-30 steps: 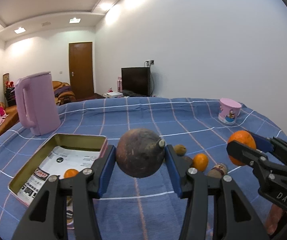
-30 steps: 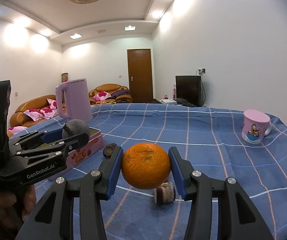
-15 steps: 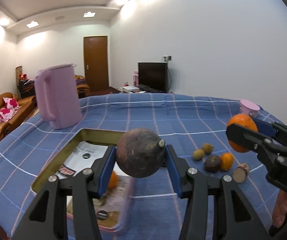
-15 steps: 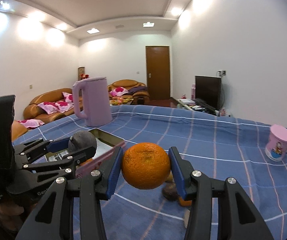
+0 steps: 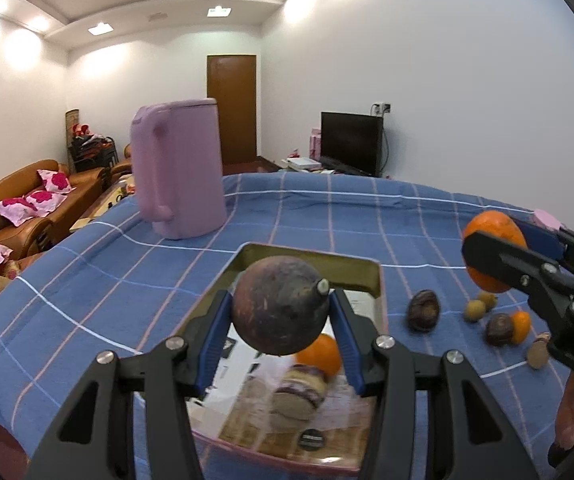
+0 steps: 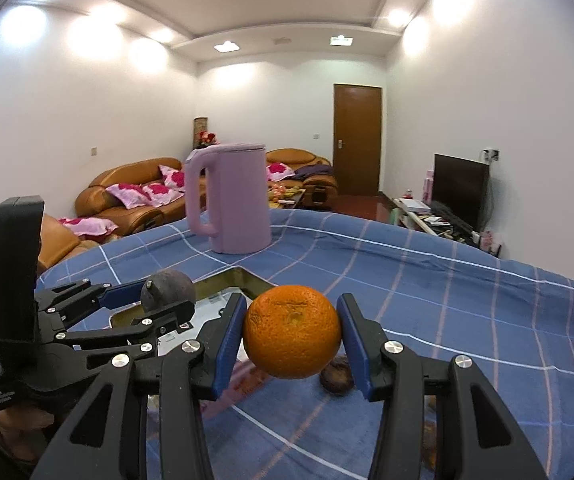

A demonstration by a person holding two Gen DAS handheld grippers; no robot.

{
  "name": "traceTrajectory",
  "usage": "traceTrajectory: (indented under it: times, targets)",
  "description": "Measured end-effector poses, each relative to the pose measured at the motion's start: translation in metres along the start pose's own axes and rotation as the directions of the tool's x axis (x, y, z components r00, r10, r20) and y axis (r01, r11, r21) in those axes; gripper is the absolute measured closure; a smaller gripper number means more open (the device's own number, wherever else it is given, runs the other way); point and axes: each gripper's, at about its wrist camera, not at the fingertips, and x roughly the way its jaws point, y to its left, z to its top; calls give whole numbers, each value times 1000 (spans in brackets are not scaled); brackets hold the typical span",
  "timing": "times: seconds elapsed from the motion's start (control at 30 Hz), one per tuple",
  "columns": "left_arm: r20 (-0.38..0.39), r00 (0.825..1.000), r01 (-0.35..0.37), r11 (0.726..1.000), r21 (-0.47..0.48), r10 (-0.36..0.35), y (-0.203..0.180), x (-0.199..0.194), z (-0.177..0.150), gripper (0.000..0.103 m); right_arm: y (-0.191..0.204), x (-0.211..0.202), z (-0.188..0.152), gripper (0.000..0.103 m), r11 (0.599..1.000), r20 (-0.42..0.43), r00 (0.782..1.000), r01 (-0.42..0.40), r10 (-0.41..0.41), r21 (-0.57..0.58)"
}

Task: Organize fruits
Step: 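Lower the purple fruit into the tin with the left tool while the right tool holds the orange above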

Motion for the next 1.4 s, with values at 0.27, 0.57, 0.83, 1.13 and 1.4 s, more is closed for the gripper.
traceTrajectory:
  times: [0.27, 0.57, 0.83, 1.13, 1.4]
  targets:
    - [-43, 998, -48, 999, -24, 47, 27, 13, 0, 51, 21, 30, 7, 54, 999, -29, 999, -45, 45, -24]
    - [-83, 995, -63, 998, -16, 62, 40, 24, -2, 51, 38, 63, 6, 54, 996, -81, 994, -78, 74, -38]
    - [-107, 992, -61, 998, 1, 61, 40, 32, -5, 51, 33, 88, -1, 54, 998, -137, 988, -66, 64, -11]
    - [-117, 991, -68, 997, 31, 71, 32, 35, -6, 51, 29, 101, -8, 54, 999, -181, 982, -54, 54, 9]
    - [-133, 988, -70, 997, 41, 75, 30, 40, -9, 51, 24, 111, -15, 54, 998, -222, 973, -60, 63, 23]
